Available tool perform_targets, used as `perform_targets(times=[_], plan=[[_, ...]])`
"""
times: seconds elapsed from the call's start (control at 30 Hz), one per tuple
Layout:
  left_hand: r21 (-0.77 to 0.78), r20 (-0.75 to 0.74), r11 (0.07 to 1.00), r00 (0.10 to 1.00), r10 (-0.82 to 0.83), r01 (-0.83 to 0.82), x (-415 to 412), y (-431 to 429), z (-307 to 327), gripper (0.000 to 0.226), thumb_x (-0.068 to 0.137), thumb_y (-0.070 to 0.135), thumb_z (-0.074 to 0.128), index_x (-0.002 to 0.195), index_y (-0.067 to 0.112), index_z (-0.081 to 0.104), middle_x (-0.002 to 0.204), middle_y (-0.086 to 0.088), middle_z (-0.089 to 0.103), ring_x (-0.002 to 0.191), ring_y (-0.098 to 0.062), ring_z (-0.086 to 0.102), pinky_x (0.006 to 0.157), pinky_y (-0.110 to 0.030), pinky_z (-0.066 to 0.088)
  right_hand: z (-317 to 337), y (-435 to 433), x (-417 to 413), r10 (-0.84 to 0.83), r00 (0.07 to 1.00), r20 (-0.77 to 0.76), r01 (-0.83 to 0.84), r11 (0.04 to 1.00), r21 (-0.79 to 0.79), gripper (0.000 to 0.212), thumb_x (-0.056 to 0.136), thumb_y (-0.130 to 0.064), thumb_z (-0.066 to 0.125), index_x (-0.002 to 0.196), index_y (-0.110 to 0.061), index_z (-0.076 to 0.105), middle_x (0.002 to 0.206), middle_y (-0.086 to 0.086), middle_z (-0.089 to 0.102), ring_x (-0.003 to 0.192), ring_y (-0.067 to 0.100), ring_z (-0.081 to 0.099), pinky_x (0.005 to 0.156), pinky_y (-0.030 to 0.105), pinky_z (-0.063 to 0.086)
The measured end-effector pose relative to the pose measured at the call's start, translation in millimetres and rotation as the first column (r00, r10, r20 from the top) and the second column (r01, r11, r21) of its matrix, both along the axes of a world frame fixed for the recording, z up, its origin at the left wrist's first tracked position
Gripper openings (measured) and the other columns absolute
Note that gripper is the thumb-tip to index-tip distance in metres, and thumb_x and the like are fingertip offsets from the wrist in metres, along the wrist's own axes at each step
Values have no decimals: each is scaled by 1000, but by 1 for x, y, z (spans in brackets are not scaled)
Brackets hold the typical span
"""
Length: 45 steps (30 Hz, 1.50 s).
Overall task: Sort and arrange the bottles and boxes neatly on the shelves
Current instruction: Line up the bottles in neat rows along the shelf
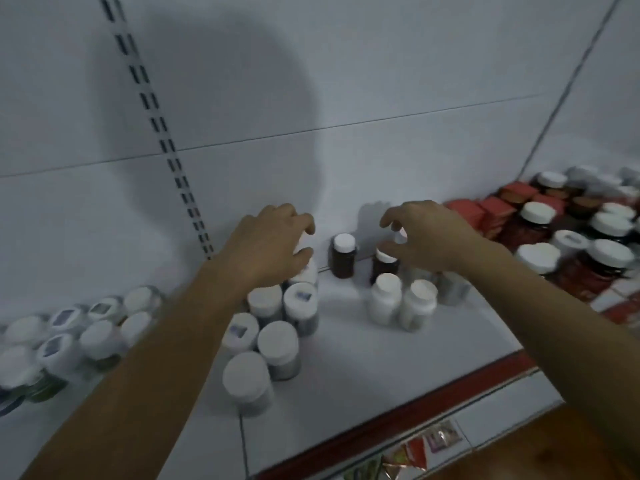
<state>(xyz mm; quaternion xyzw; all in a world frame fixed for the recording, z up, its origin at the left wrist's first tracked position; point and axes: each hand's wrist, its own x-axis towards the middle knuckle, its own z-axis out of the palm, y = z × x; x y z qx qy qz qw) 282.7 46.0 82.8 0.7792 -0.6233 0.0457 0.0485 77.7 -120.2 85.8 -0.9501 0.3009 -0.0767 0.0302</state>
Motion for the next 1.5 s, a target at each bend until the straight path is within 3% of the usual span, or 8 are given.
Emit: perform_targets(times=[0.4,0.6,0.73,0.93,1.07,1.23,1.4,1.5], plan=[[246,81,968,996,31,-50,-45,-124,0,48,96,53,54,138,32,47,134,-1,51,120,-24,50,96,-40,46,9,-129,-137,-135,989,-59,135,991,-7,40,91,-45,65,123,-23,63,107,1,70,96,24,64,79,42,56],[184,42,973,990,137,-142,-63,-153,-1,43,96,52,54,134,32,49,125,0,56,110,-22,56,94,-43,49,-9,-184,-151,20,998,-60,-17,999,47,38,91,-41,66,124,-22,64,100,-2,73,91,21,66,80,41,57],[170,-13,966,979,201,-196,-89,-172,-13,44,96,51,54,135,32,49,130,-1,53,114,-23,55,97,-44,47,-18,-200,-128,191,981,-42,-189,980,57,18,90,-37,64,102,-24,61,89,-9,64,87,21,62,72,35,51],[195,-175,978,979,104,-69,-125,-188,-41,51,98,23,59,145,36,45,146,5,44,132,-21,44,104,-46,44,-43,-180,-86,447,879,-169,-402,883,244,37,91,-31,67,128,-32,62,123,0,63,110,25,61,89,43,52],[98,-227,988,964,138,-118,-137,-193,-55,31,96,18,61,125,28,56,126,3,53,118,-23,53,95,-46,47,-54,-185,-87,443,891,-102,-394,864,313,17,84,-19,71,97,-27,65,99,-1,63,94,25,62,72,35,49],[-60,-310,952,912,269,-301,-135,-177,-53,31,95,15,63,124,23,57,118,1,53,107,-23,54,92,-42,46,-48,-204,-101,323,946,27,-318,906,280,26,86,-18,68,108,-32,65,107,-5,59,98,20,58,79,35,50],[-419,-428,765,849,309,-489,-135,-128,-35,32,95,18,62,125,28,58,115,3,57,91,-16,57,80,-34,43,-34,-202,-104,168,924,345,-279,910,306,33,88,-23,70,117,-36,60,108,-6,55,91,14,55,64,10,35],[-502,-446,658,820,359,-561,-132,-87,-29,31,97,21,59,126,31,59,116,6,57,90,-10,57,79,-29,42,-27,-181,-94,182,866,465,-346,890,296,38,88,-23,73,121,-35,58,109,-8,56,88,11,57,70,10,39]])
